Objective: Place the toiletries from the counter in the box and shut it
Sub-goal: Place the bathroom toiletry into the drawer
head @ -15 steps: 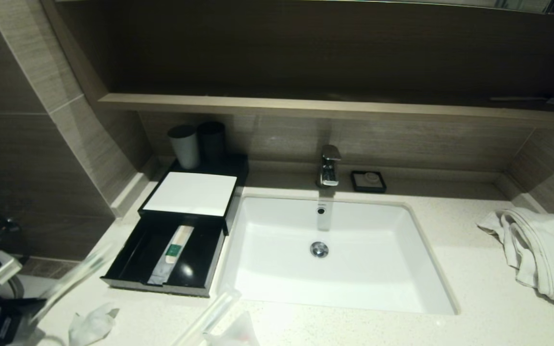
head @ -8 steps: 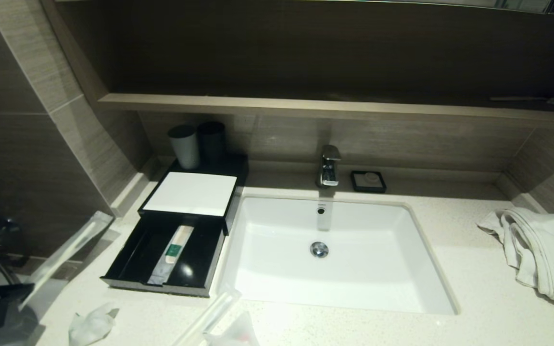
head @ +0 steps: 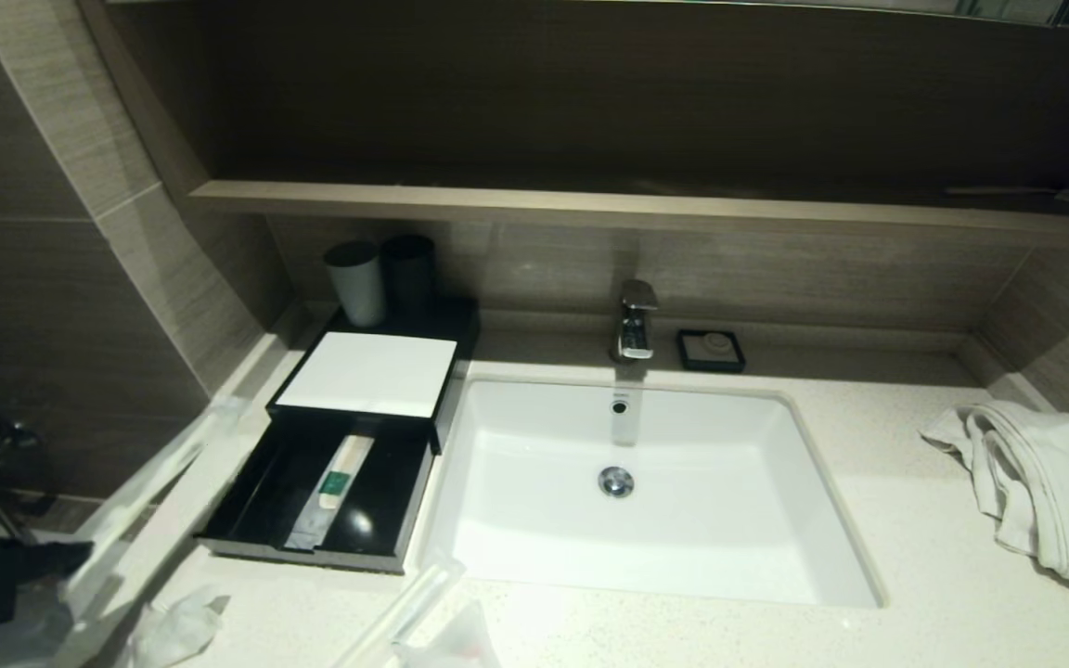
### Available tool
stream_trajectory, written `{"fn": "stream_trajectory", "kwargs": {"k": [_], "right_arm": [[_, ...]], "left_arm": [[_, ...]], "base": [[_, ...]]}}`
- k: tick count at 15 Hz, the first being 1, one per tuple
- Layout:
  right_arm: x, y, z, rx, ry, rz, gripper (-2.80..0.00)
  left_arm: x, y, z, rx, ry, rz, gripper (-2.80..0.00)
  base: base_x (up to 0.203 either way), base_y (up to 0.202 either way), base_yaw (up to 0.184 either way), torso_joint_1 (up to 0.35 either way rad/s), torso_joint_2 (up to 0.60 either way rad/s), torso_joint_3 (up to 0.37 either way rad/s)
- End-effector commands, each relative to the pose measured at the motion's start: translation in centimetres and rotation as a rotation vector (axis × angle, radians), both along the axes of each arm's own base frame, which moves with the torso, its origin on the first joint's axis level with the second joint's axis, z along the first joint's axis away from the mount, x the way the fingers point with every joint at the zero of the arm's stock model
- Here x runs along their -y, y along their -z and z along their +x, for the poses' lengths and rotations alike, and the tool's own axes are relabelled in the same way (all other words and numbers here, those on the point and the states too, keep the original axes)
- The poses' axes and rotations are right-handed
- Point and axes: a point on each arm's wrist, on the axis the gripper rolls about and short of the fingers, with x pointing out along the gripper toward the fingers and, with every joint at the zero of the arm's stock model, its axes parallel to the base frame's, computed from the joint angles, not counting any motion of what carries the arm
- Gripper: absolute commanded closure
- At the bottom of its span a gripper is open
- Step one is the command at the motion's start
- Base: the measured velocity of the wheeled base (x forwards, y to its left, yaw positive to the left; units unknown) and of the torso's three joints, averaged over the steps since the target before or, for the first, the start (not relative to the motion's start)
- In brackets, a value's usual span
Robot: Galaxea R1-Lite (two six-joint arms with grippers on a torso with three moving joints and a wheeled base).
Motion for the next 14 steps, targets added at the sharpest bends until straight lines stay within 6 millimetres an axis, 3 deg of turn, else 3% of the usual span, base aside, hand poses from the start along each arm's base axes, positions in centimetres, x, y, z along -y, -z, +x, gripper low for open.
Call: {"fn": "stream_trajectory", "kwargs": {"k": [1, 6, 10, 14], "right_arm": [[0.0, 0.0, 0.0, 0.000, 0.001, 0.000, 0.00], [0.0, 0.0, 0.0, 0.000, 0.000, 0.000, 0.00], [0.0, 0.0, 0.0, 0.000, 0.000, 0.000, 0.00], [0.0, 0.0, 0.0, 0.000, 0.000, 0.000, 0.00]], "left_arm": [[2.1, -2.1, -0.5, -0.010, 0.063, -0.027, 0.00], [6.0, -3.1, 0.9, -0.165, 0.164, -0.077, 0.00], [8.8, -3.8, 2.6, -0.254, 0.026, -0.009, 0.00], [11.4, -4.3, 2.9, -0.272, -0.082, 0.076, 0.00]], "base": [[0.000, 0.000, 0.000, 0.000, 0.00, 0.000], [0.000, 0.000, 0.000, 0.000, 0.00, 0.000], [0.000, 0.000, 0.000, 0.000, 0.00, 0.000], [0.000, 0.000, 0.000, 0.000, 0.00, 0.000]]}}
